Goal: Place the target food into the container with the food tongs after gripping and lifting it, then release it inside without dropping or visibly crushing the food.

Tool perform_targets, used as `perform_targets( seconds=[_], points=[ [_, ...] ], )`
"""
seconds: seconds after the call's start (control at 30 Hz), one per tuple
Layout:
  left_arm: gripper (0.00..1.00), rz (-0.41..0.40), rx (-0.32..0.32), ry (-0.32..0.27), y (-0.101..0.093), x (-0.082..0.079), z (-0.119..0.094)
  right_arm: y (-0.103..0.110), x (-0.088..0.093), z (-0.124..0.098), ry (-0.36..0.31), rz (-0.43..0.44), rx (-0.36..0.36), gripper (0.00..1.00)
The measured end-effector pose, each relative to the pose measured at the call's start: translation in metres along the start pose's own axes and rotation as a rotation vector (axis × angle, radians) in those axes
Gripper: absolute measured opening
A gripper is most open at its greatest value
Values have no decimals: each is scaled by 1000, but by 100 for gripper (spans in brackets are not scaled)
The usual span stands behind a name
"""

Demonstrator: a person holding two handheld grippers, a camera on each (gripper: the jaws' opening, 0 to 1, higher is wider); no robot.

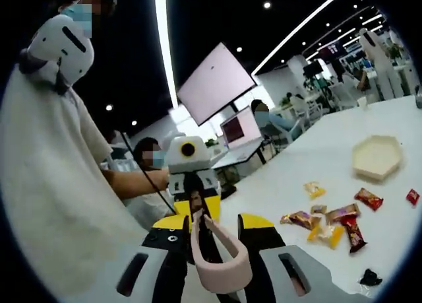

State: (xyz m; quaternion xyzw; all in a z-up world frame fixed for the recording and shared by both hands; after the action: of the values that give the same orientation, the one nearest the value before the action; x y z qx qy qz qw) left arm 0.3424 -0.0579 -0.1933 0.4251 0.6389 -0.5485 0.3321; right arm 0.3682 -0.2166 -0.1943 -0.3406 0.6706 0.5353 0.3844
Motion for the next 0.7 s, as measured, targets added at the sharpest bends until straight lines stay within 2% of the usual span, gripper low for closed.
perform_targets(
  seconds=[0.23,0.33,0.63,0.7],
  points=[
    [9,8,22,-4,1,-2,5,2,0,1,16,-10,-19,28],
    [9,0,28,-25,1,-5,6,1,0,1,25,-16,-20,28],
    [9,3,26,-45,2,-10,8,-1,-2,3,25,-6,-37,27],
    [9,3,18,-46,3,-11,8,-1,-4,2,7,8,-44,26]
  ],
)
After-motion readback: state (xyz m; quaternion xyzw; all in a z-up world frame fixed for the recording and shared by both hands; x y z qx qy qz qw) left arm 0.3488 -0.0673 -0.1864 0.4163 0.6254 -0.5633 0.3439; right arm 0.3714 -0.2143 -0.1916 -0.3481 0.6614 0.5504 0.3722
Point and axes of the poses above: the point that each gripper's makers call its tool centre point, and the gripper's own axes: z roughly forward along the fingers, y roughly to its left, x roughly out of its underside, the point moved 8 cm from there along -z, roughly backward along the fingers, and after that the axes turned 8 degrees about x, right-handed, at the moved point
